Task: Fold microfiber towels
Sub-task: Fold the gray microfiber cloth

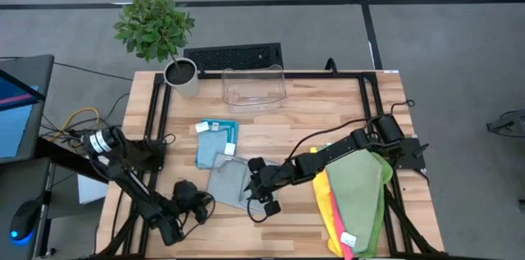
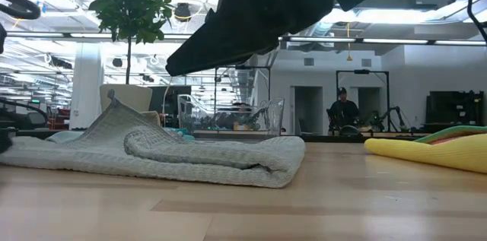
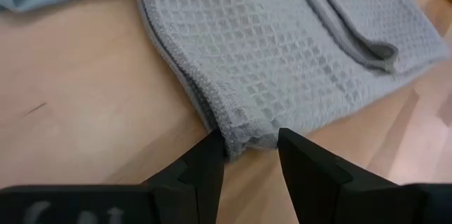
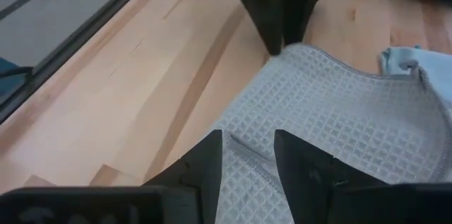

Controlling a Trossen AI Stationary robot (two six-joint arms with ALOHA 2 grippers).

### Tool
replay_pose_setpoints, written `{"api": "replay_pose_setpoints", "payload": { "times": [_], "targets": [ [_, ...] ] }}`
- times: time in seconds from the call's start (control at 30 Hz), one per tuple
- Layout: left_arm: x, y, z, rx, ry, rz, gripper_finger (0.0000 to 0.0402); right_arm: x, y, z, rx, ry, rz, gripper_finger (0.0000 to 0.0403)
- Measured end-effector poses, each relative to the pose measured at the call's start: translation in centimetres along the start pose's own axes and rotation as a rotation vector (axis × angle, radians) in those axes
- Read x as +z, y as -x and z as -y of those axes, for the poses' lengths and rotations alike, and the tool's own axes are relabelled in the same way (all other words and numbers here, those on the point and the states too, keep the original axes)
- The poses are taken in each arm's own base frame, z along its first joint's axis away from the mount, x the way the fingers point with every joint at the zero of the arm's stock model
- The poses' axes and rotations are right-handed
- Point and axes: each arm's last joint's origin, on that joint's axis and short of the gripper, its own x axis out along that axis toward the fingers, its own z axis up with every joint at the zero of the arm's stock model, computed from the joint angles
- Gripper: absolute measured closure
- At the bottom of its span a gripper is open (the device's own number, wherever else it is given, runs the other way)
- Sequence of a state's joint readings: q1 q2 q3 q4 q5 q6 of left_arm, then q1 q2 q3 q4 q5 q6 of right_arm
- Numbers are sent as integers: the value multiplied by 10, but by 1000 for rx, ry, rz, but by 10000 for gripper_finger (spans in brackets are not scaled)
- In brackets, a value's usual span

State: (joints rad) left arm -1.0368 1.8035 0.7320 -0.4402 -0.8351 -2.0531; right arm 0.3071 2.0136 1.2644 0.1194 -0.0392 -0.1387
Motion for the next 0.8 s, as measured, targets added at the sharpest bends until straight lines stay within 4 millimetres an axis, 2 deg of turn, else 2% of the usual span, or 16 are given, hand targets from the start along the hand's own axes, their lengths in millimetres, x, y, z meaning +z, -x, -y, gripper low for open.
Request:
{"api": "replay_pose_setpoints", "payload": {
  "times": [0.27,0.33,0.5,0.67,0.8],
  "targets": [
    [-4,-4,1,35,82,30,280,-1,0,0,5,-16,-7,249],
    [-4,-4,0,40,90,23,302,-1,0,0,5,-20,-6,249],
    [-4,-5,1,37,98,22,389,0,1,0,4,-41,-5,249],
    [-2,-5,11,33,106,32,396,14,9,2,-106,15,60,249],
    [0,-5,26,50,94,-1,398,17,0,17,-152,33,195,249]
  ]
}}
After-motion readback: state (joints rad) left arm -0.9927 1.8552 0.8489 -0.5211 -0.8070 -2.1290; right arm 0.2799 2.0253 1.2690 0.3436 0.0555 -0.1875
